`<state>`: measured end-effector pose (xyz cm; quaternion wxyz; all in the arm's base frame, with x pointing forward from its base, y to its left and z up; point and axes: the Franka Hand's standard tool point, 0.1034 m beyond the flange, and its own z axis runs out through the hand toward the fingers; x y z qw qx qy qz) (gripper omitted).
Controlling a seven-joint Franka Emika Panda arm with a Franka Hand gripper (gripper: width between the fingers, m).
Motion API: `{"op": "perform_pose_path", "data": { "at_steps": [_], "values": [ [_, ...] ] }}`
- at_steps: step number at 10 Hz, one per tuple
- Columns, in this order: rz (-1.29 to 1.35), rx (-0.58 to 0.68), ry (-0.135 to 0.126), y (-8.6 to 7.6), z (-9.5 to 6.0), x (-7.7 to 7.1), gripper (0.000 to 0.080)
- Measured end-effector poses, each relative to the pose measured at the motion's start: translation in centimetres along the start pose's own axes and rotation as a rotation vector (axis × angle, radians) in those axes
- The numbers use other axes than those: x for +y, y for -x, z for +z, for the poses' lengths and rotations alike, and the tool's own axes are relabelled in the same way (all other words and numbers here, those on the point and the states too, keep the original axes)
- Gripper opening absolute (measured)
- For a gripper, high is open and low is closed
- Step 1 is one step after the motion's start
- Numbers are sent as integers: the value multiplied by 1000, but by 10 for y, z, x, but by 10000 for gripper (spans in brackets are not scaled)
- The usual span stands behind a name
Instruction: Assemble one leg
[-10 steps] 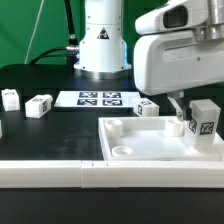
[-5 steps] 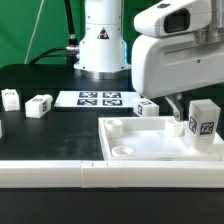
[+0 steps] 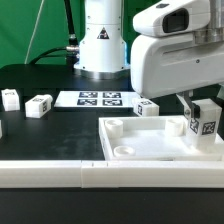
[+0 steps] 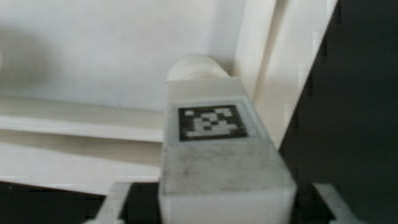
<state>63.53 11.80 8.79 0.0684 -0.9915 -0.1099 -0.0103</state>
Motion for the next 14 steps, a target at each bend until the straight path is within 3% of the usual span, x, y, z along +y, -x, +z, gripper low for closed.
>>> {"op": "perform_pose_path", "data": {
  "at_steps": [3,8,14],
  "values": [
    [118,6,-1,0,0,0,294],
    [794,86,6,5,0,7,295],
    [1490,120,-28,3,1,6,295]
  ]
}}
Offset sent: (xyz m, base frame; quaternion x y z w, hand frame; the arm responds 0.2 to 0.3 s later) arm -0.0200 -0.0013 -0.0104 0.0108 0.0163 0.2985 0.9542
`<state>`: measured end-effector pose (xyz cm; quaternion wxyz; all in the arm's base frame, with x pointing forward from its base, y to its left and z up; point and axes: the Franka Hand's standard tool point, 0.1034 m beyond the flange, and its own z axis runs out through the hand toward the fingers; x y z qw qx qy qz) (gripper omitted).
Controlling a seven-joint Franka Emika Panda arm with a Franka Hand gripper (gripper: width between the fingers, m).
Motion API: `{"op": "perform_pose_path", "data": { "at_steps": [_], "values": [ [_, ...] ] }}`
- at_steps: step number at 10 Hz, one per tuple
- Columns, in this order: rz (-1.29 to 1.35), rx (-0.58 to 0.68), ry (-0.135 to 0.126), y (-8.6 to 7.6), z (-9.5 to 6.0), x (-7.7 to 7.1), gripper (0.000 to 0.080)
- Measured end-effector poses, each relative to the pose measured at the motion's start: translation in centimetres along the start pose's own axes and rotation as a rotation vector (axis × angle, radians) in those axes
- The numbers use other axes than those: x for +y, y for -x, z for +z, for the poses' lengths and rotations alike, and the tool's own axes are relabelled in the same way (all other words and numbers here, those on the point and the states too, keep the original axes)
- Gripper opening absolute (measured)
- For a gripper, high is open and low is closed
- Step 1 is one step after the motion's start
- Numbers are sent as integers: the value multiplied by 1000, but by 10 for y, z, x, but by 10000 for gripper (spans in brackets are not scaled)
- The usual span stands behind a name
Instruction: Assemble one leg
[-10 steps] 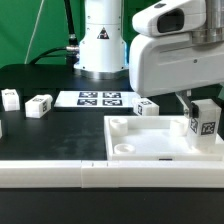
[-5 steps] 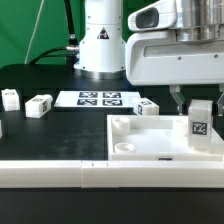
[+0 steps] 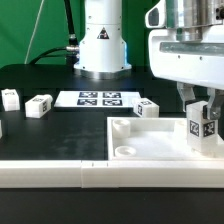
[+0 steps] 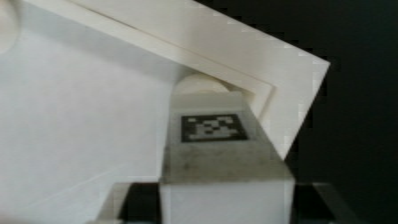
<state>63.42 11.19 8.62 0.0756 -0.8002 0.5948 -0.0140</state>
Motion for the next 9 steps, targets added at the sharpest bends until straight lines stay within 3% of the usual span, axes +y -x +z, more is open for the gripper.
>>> {"op": "perform_pose_path", "data": {
  "at_steps": [2,3,4,5,6,9],
  "values": [
    [17,-6,-2,1,0,0,295],
    [-35,-6,-2,1,1,0,392],
    [-123,-7,2,2,0,-1,392],
    [-270,-10,6,2,0,-3,584],
    [-406,-10,6,3,1,-3,637],
    [-772,-18,15,2,3,-3,647]
  ]
}}
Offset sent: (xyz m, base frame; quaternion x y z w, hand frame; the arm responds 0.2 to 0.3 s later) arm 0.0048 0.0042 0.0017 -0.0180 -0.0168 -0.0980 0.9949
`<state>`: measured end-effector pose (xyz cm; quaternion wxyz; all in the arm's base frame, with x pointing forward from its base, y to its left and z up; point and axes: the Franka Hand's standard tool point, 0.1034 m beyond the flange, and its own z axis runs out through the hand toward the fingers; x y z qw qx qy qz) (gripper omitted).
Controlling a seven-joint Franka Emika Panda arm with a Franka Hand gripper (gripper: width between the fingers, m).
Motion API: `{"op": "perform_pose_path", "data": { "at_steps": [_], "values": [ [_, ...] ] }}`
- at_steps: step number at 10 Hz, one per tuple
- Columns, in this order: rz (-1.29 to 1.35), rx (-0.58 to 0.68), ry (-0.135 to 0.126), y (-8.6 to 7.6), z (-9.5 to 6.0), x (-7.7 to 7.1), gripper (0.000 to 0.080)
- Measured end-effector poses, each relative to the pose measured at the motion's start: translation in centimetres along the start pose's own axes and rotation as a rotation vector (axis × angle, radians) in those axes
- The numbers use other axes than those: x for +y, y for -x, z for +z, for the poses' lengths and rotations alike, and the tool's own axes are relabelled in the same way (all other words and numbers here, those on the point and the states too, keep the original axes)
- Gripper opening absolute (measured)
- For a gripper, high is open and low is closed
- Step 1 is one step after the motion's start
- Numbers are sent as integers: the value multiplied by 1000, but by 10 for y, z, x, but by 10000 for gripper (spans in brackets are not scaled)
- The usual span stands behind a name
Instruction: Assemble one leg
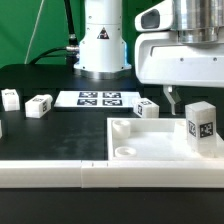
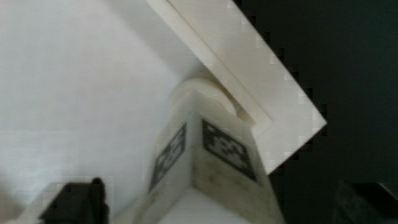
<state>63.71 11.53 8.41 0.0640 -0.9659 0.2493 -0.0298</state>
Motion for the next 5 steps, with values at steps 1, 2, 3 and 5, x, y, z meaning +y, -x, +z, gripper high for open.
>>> {"op": "perform_pose_path", "data": {
  "at_steps": [1,2,3,5],
  "values": [
    [-123,0,0,-1,-1,0,647],
    [-243,2,5,0,-1,-1,649],
    [-328,4,13,1,0,-2,649],
    [-508,7,25,1,-1,-3,649]
  ]
}}
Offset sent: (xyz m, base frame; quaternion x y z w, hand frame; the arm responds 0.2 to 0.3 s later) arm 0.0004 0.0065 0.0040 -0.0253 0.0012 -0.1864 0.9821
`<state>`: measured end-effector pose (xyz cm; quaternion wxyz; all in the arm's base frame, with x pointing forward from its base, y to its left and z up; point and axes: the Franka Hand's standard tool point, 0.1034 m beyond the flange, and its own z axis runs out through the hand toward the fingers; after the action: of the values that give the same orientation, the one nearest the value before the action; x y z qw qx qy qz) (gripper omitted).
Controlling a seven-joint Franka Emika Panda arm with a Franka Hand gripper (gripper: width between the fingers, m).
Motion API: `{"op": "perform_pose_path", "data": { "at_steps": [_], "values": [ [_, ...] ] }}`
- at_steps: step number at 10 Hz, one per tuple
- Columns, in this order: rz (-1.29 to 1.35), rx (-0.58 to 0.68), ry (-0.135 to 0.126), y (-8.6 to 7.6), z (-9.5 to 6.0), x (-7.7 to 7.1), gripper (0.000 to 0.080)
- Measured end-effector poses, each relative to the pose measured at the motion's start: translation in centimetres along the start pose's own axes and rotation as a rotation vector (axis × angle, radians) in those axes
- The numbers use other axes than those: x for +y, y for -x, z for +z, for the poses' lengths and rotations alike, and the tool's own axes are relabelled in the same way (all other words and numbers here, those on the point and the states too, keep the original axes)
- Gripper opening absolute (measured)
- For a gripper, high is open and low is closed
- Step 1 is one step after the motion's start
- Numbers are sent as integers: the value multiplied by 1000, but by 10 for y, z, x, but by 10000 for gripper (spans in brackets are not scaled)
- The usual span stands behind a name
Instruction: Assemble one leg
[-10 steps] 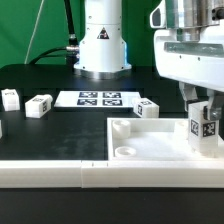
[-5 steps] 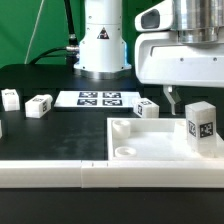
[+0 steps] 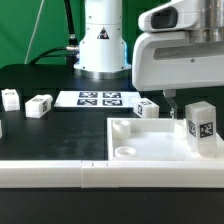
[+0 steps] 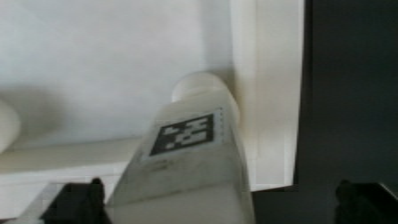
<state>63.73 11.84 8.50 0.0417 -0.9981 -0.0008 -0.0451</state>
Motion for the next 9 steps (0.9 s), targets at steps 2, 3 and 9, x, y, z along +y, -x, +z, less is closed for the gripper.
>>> {"op": "perform_pose_path", "data": {
  "at_steps": [2,3,9],
  "values": [
    [-91,1,0,0,0,2,649],
    [-90,1,0,0,0,2,523],
    [70,17,-1,-1,1,1,290]
  ]
}}
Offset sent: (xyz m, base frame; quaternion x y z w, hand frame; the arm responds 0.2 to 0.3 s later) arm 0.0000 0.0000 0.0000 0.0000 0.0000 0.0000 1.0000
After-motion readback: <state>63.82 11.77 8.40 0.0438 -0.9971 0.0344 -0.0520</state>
